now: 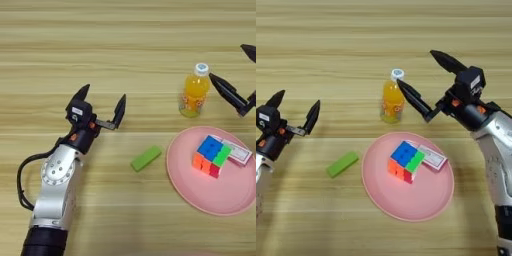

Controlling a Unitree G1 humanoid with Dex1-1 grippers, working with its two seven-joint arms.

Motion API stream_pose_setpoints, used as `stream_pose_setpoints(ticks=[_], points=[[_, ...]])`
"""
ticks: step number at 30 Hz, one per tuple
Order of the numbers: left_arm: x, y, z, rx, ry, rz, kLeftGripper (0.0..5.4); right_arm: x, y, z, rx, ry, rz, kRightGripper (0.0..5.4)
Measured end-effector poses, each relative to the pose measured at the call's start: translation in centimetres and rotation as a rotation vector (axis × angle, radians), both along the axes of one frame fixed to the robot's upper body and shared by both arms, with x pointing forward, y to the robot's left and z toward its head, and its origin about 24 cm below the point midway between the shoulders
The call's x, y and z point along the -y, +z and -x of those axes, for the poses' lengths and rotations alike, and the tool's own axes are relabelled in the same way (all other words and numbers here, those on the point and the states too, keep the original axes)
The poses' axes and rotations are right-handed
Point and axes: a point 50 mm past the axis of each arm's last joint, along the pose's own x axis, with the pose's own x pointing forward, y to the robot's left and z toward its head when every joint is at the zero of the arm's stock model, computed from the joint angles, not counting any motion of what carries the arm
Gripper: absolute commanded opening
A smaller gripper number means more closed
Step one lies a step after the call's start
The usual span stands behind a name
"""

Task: Move the objects on the table

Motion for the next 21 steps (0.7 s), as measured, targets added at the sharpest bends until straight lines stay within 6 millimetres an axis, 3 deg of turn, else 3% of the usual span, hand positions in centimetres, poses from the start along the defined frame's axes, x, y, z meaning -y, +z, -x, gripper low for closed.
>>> stream_pose_setpoints(ticks=[9,13,21], points=[[-0.2,0.1,-0.2,0.005,0.0,-0.007,5.4,0.5,-3.0,2.6,-0.162,0.11,0.126,5.38],[-0.2,0.1,-0.2,0.005,-0.001,-0.007,5.4,0.6,-5.6,3.5,-0.285,0.166,0.244,5.38],[-0.2,0.2,-0.2,0.005,-0.002,-0.007,5.4,1.1,-7.3,3.6,-0.359,0.168,0.286,5.38]])
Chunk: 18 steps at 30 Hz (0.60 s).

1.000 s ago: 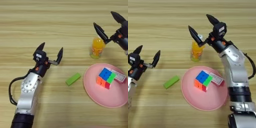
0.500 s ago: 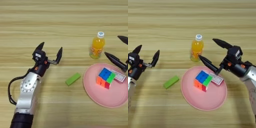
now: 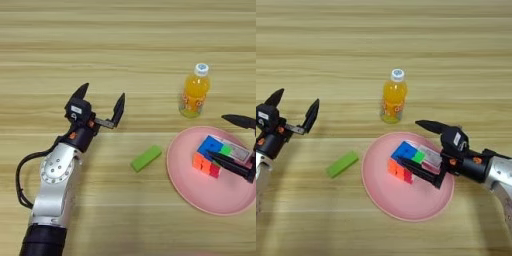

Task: Move the objects on the table

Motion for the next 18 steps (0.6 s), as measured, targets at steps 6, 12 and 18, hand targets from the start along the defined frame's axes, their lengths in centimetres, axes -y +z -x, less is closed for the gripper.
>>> stream_pose_setpoints(ticks=[6,12,18], points=[[0.0,0.0,0.0,0.0,-0.001,0.0,5.4,0.2,-0.9,-0.1,-0.032,-0.012,0.03,5.38],[0.1,0.0,0.0,0.0,-0.003,0.0,5.4,-0.2,-1.6,0.1,-0.063,0.015,0.046,5.38],[0.1,0.0,0.0,0.0,-0.005,0.001,5.4,-0.3,-2.5,0.5,-0.1,0.037,0.091,5.38]])
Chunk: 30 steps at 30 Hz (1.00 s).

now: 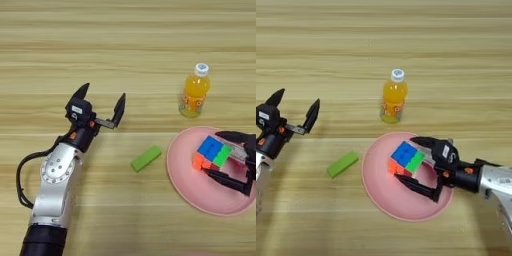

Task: Move the objects on the table

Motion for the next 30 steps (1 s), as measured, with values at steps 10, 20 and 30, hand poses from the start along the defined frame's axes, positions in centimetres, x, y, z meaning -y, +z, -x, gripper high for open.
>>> stream_pose_setpoints(ticks=[10,20,30], points=[[0.1,0.0,0.0,-0.001,-0.003,0.001,5.4,0.1,-0.8,0.1,-0.018,0.003,0.044,5.38],[0.1,0.0,0.0,-0.001,-0.003,0.001,5.4,0.1,-1.1,0.0,-0.028,-0.003,0.047,4.27],[0.0,0.0,0.0,0.0,-0.002,0.0,5.4,-0.2,-1.1,-0.4,-0.016,-0.012,0.039,3.36]])
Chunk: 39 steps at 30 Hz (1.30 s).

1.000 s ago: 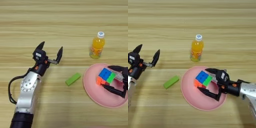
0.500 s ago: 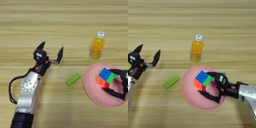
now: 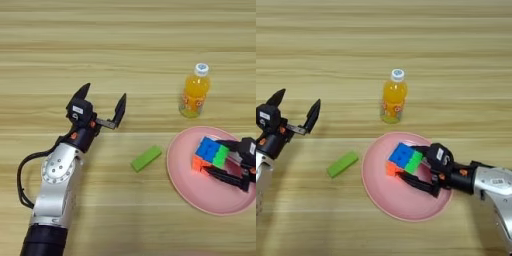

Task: Move the objects on the table

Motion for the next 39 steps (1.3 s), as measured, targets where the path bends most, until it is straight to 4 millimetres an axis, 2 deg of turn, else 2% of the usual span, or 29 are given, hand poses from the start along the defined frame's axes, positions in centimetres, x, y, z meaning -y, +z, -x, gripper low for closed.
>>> stream_pose_setpoints(ticks=[9,28,32,39], points=[[0.0,0.0,0.0,0.0,0.0,0.0,5.4,-0.1,0.2,0.0,0.006,0.0,-0.017,3.34],[-0.1,0.3,0.1,0.029,-0.028,0.009,5.4,-1.9,5.0,-2.1,0.171,0.051,-0.138,3.34],[0.0,0.4,0.1,0.034,-0.029,0.013,5.4,-3.2,6.0,-2.6,0.2,0.098,-0.166,3.34],[0.1,0.6,0.1,0.047,-0.03,0.033,5.4,-6.4,6.5,-4.0,0.211,0.135,-0.21,3.34]])
